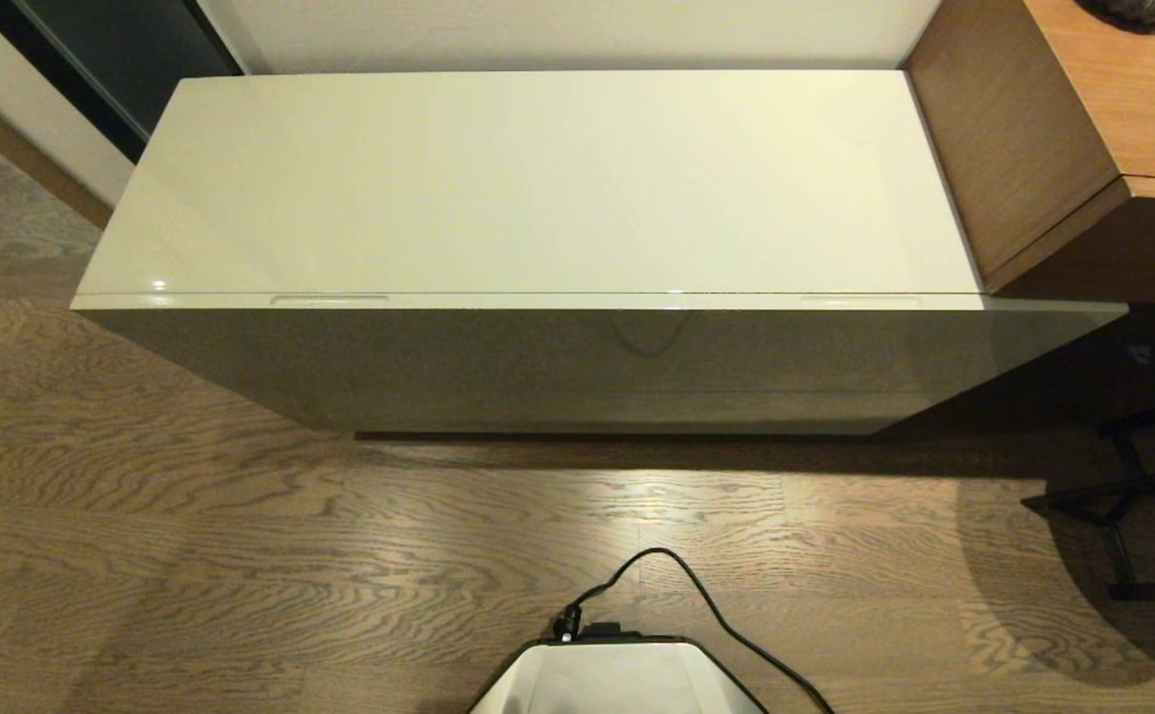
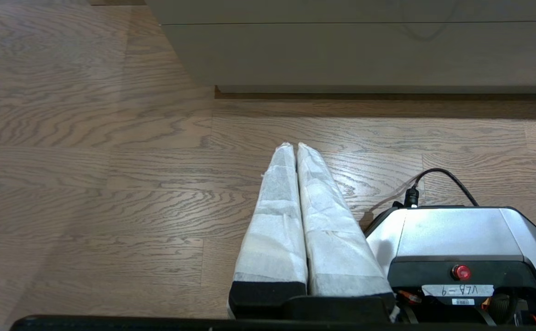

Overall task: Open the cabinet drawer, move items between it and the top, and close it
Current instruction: Open the drawer

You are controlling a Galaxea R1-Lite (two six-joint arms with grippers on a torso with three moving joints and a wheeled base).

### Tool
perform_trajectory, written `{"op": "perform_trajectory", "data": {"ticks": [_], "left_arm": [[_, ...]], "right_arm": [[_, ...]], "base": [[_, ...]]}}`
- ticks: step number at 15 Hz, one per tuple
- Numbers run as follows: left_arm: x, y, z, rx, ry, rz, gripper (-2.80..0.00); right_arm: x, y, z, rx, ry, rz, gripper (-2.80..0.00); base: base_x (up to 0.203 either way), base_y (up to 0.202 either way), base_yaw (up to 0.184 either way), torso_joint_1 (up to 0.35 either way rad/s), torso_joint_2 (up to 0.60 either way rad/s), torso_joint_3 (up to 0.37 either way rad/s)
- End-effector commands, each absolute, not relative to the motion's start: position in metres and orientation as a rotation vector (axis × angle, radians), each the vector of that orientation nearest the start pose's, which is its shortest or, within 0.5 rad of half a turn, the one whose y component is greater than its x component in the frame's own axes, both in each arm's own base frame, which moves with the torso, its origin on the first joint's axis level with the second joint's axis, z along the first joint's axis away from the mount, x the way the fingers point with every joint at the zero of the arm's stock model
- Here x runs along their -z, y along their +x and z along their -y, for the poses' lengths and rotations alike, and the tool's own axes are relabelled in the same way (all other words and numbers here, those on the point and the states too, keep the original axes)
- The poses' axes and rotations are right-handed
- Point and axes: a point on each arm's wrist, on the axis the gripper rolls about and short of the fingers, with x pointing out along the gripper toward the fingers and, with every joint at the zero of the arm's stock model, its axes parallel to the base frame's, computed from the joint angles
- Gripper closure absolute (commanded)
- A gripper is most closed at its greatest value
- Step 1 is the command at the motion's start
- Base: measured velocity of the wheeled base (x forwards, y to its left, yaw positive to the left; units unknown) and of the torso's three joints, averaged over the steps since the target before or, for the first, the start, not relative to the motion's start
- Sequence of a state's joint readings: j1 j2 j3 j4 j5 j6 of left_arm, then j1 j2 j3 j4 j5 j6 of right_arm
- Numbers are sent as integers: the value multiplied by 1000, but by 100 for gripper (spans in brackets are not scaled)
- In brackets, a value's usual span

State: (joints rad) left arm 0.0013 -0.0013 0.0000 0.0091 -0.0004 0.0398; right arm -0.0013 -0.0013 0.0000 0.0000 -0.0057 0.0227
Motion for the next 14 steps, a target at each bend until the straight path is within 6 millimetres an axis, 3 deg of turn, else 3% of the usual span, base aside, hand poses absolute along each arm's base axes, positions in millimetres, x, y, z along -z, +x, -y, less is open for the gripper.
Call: {"op": "perform_trajectory", "data": {"ticks": [1, 14], "left_arm": [[-75, -23, 0, -1, 40, -9, 0], [-75, -23, 0, -1, 40, -9, 0]], "right_arm": [[-75, -23, 0, 8, 23, -1, 0], [-75, -23, 0, 9, 23, -3, 0]], "base": [[0, 0, 0, 0, 0, 0], [0, 0, 0, 0, 0, 0]]}}
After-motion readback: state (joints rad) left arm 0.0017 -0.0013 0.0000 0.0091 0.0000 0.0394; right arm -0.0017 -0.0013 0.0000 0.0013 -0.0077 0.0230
